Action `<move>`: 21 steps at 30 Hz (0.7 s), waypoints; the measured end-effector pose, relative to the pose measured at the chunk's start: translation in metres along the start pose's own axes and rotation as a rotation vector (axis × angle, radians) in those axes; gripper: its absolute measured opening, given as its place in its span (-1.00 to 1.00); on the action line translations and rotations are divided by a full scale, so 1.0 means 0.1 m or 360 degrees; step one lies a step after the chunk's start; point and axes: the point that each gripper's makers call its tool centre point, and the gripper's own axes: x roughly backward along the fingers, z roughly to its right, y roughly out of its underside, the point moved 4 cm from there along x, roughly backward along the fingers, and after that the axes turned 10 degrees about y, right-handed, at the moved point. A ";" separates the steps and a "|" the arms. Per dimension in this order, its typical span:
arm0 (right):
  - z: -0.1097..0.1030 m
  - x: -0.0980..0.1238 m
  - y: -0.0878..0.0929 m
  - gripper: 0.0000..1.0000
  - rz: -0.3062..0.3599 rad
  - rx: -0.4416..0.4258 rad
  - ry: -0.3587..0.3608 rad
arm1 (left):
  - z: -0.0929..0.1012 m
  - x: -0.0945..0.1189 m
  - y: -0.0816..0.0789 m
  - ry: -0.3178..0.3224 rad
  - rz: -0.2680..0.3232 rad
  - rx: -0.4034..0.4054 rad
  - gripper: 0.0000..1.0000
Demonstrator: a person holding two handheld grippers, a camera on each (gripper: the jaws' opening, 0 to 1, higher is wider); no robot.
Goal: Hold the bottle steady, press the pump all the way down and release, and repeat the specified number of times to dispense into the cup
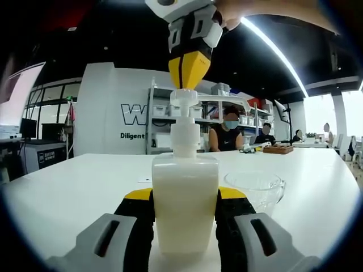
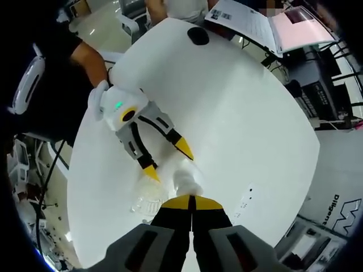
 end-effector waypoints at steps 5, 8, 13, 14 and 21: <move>0.00 0.00 -0.01 -1.00 -0.0006 0.0000 -0.0002 | 0.00 0.00 0.00 0.0000 0.0001 0.0001 -0.21; 0.00 -0.01 -0.01 -1.00 -0.0012 -0.0003 -0.0004 | -0.01 0.00 0.00 0.0000 0.0002 0.0001 -0.21; 0.01 -0.01 -0.01 -1.00 -0.0010 -0.0013 -0.0006 | -0.01 0.00 0.00 0.0001 0.0003 0.0001 -0.21; 0.01 -0.01 -0.01 -1.00 -0.0010 -0.0012 -0.0005 | -0.01 -0.01 0.00 0.0001 0.0002 0.0001 -0.21; 0.01 -0.01 0.00 -1.00 -0.0019 -0.0010 0.0000 | -0.01 -0.01 0.00 0.0000 0.0002 0.0001 -0.21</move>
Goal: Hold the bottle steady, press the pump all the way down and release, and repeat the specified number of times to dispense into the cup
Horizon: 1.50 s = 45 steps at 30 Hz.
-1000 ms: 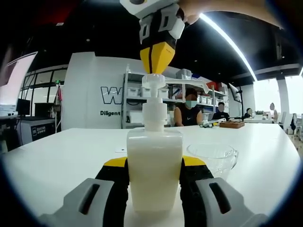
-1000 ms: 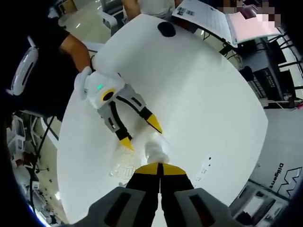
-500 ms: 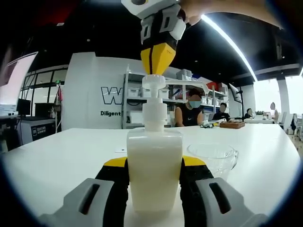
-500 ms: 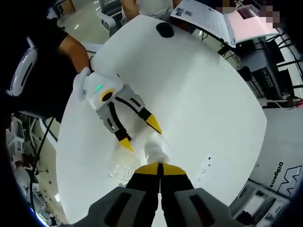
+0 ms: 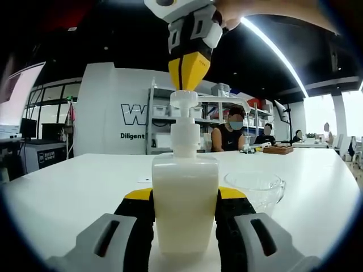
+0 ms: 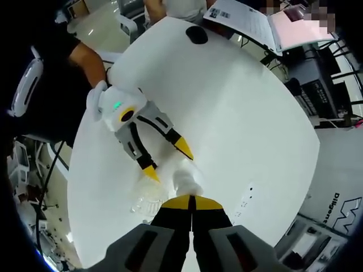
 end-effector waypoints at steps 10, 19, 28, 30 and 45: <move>0.00 -0.02 0.02 -1.00 0.0012 -0.0015 0.0004 | 0.00 0.00 0.00 0.0000 0.0000 0.0000 -0.21; -0.01 -0.02 0.02 -1.00 0.0011 -0.0028 0.0017 | 0.00 0.00 0.01 0.0000 0.0003 0.0000 -0.21; -0.02 -0.03 0.02 -1.00 0.0017 -0.0033 0.0022 | 0.00 -0.01 0.01 -0.0001 0.0004 0.0001 -0.21; -0.02 -0.03 0.02 -1.00 0.0017 -0.0033 0.0019 | 0.00 -0.01 0.01 -0.0001 0.0004 0.0001 -0.21; -0.02 -0.03 0.01 -1.00 0.0006 -0.0035 0.0015 | 0.00 -0.01 0.01 -0.0001 0.0003 0.0002 -0.21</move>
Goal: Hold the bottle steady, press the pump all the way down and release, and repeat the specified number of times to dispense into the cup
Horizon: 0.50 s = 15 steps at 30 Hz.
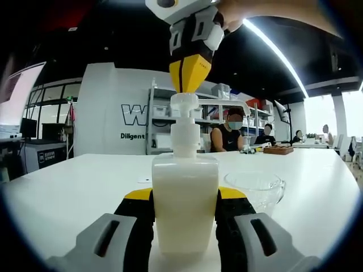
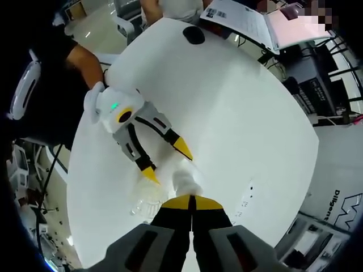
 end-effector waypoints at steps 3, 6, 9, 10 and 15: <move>0.00 0.00 0.00 -1.00 -0.0004 0.0001 -0.0003 | 0.00 0.00 0.00 0.0000 0.0000 0.0000 -0.21; 0.00 0.00 0.00 -1.00 -0.0006 -0.0002 -0.0006 | 0.00 0.00 0.00 0.0000 0.0000 0.0000 -0.21; 0.00 0.00 0.01 -1.00 -0.0004 -0.0004 -0.0007 | 0.00 0.00 0.00 0.0000 0.0000 0.0000 -0.21; 0.00 -0.01 0.01 -1.00 -0.0003 -0.0005 -0.0008 | 0.00 0.00 0.00 0.0000 0.0000 0.0000 -0.21; 0.00 -0.01 0.00 -1.00 -0.0007 -0.0005 -0.0012 | 0.00 0.00 0.00 0.0001 -0.0001 0.0001 -0.21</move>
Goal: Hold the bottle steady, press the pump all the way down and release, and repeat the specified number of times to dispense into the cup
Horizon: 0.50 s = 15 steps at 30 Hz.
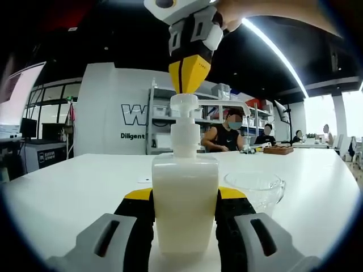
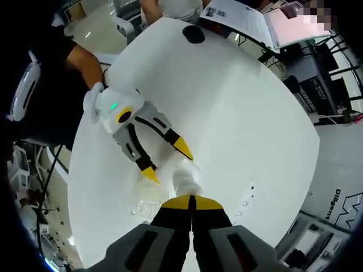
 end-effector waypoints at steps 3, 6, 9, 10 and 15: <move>0.00 0.00 0.00 -1.00 -0.0003 -0.0002 -0.0003 | 0.00 0.00 0.00 0.0001 0.0000 0.0001 -0.21; 0.01 -0.01 0.00 -1.00 -0.0004 -0.0015 -0.0007 | 0.00 0.00 0.00 0.0001 0.0001 0.0000 -0.21; 0.01 -0.01 0.00 -1.00 -0.0003 -0.0020 -0.0009 | 0.00 0.00 0.00 0.0001 0.0003 0.0000 -0.21; 0.01 -0.01 0.00 -1.00 -0.0002 -0.0021 -0.0009 | 0.00 0.00 0.00 0.0001 0.0004 0.0000 -0.21; 0.01 -0.01 0.01 -1.00 0.0002 -0.0021 -0.0008 | 0.00 0.00 0.00 0.0000 0.0005 0.0001 -0.21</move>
